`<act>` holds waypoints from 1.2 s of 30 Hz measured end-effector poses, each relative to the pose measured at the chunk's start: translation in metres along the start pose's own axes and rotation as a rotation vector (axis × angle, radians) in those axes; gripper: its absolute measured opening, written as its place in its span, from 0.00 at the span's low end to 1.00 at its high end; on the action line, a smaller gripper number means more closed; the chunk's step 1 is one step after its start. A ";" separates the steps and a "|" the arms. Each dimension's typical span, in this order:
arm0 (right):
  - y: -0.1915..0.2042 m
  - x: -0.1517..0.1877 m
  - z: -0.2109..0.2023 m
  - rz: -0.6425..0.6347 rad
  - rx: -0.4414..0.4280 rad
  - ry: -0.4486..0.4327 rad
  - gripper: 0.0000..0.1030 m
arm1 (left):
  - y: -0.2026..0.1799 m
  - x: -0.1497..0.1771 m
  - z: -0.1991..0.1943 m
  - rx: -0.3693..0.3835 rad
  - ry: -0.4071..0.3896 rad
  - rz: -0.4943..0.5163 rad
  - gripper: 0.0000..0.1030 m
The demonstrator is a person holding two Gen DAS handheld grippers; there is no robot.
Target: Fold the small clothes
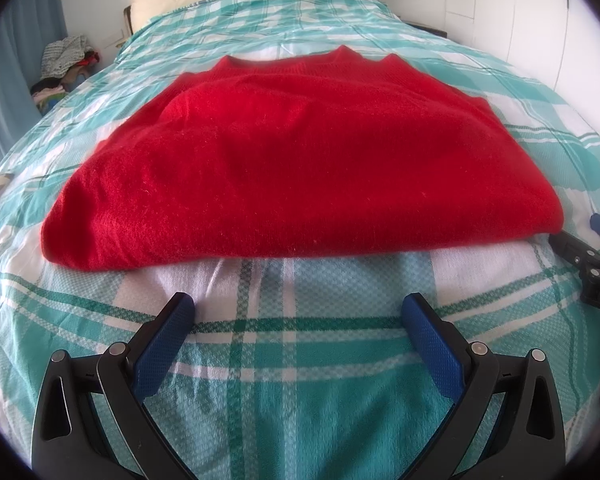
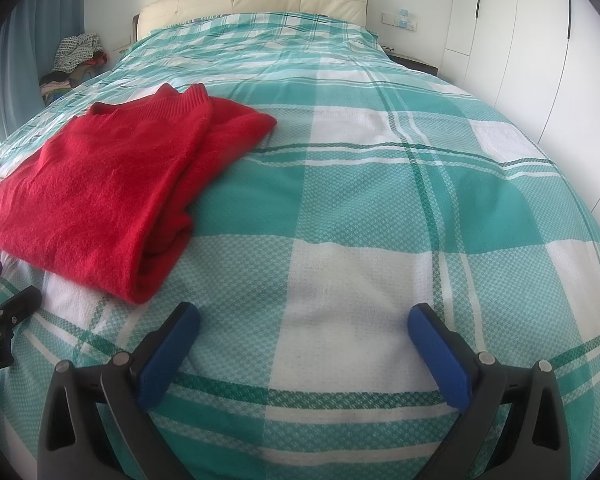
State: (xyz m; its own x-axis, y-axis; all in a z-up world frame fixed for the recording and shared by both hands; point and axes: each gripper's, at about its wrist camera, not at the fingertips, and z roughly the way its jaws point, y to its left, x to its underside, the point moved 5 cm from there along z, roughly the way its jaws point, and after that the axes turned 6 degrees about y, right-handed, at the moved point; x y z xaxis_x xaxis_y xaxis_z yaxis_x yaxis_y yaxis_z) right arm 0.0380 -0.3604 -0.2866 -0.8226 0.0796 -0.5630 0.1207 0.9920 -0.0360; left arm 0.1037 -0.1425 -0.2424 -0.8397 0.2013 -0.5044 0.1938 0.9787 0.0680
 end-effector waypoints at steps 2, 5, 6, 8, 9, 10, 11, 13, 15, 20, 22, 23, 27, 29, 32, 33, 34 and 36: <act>-0.005 -0.002 -0.003 -0.002 -0.035 0.036 1.00 | -0.007 0.004 -0.022 0.037 -0.016 0.068 0.98; -0.014 -0.025 -0.020 0.047 -0.208 0.032 0.99 | -0.027 0.004 -0.052 0.171 -0.092 0.161 0.99; -0.016 -0.040 -0.025 0.056 -0.255 0.012 1.00 | -0.037 0.000 -0.056 0.218 -0.098 0.190 0.99; -0.014 -0.075 -0.023 0.054 -0.344 0.021 1.00 | -0.057 -0.012 -0.055 0.278 -0.104 0.242 0.99; -0.011 -0.093 -0.014 0.050 -0.389 0.061 1.00 | -0.068 -0.019 -0.051 0.300 -0.107 0.275 0.98; -0.005 -0.108 -0.001 0.044 -0.414 0.113 1.00 | -0.080 -0.025 -0.046 0.319 -0.109 0.322 0.96; -0.002 -0.120 0.015 0.039 -0.428 0.162 0.99 | -0.091 -0.030 -0.039 0.322 -0.104 0.374 0.93; 0.001 -0.139 0.049 0.043 -0.468 0.262 0.94 | -0.112 -0.034 -0.019 0.287 -0.068 0.481 0.72; 0.008 -0.144 0.077 0.081 -0.579 0.379 0.78 | -0.120 -0.035 -0.005 0.271 -0.057 0.543 0.69; 0.026 -0.158 0.091 0.108 -0.692 0.428 0.24 | -0.109 -0.046 -0.007 0.323 -0.108 0.520 0.09; 0.032 -0.170 0.079 0.079 -0.673 0.393 0.14 | -0.094 -0.054 -0.014 0.392 -0.116 0.455 0.05; 0.038 -0.176 0.067 0.061 -0.674 0.366 0.14 | -0.085 -0.055 -0.024 0.422 -0.138 0.415 0.05; 0.081 -0.199 0.012 -0.039 -0.689 0.284 0.14 | -0.016 -0.063 -0.064 0.477 -0.219 0.235 0.05; 0.112 -0.211 -0.005 -0.096 -0.697 0.263 0.14 | 0.028 -0.064 -0.077 0.478 -0.240 0.140 0.05; 0.168 -0.224 -0.015 -0.174 -0.710 0.246 0.14 | 0.097 -0.061 -0.078 0.455 -0.226 -0.001 0.05; 0.187 -0.227 -0.015 -0.197 -0.711 0.242 0.14 | 0.120 -0.059 -0.073 0.439 -0.213 -0.044 0.05; 0.210 -0.231 -0.011 -0.212 -0.716 0.243 0.14 | 0.140 -0.056 -0.067 0.418 -0.197 -0.081 0.05; 0.258 -0.231 0.001 -0.241 -0.714 0.254 0.14 | 0.170 -0.052 -0.054 0.390 -0.163 -0.146 0.05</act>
State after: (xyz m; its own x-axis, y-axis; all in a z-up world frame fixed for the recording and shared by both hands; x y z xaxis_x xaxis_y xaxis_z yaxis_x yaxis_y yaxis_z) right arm 0.2598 -0.1232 -0.1667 -0.8929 -0.2104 -0.3980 -0.3911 0.8005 0.4542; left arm 0.1531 0.0155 -0.1581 -0.7876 0.0224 -0.6158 0.2822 0.9015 -0.3281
